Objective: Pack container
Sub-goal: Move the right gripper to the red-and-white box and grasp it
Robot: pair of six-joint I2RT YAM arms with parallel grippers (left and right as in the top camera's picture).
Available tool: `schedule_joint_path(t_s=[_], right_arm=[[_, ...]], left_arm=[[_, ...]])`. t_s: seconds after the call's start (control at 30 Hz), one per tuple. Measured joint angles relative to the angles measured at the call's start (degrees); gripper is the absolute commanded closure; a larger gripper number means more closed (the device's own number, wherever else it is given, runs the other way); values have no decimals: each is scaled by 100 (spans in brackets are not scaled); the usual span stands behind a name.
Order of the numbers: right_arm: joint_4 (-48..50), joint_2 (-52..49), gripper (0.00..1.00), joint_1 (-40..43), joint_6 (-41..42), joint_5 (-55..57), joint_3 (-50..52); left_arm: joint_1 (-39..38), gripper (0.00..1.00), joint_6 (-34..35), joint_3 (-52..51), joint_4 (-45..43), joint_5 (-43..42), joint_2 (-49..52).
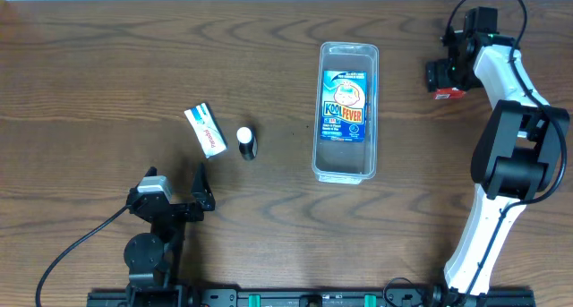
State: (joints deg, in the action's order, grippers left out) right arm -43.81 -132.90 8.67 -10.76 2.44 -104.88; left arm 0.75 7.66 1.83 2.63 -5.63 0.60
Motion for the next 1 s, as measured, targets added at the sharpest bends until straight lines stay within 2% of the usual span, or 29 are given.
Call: schedule_joint_path(t_s=[0.3,0.57,0.8,1.0], right_arm=[[22,0,37,0,133,-52,0],[-39,0,36,0,149,-52,0],[-479,105,36,0,201,-59,-4],[-1145,1021,36,-17,525,-389,-4]], left_arm=[[0,2,0,0,0,0,0],[0,2,0,0,0,0,0],[0,2,0,0,0,0,0],[0,2,0,0,0,0,0]])
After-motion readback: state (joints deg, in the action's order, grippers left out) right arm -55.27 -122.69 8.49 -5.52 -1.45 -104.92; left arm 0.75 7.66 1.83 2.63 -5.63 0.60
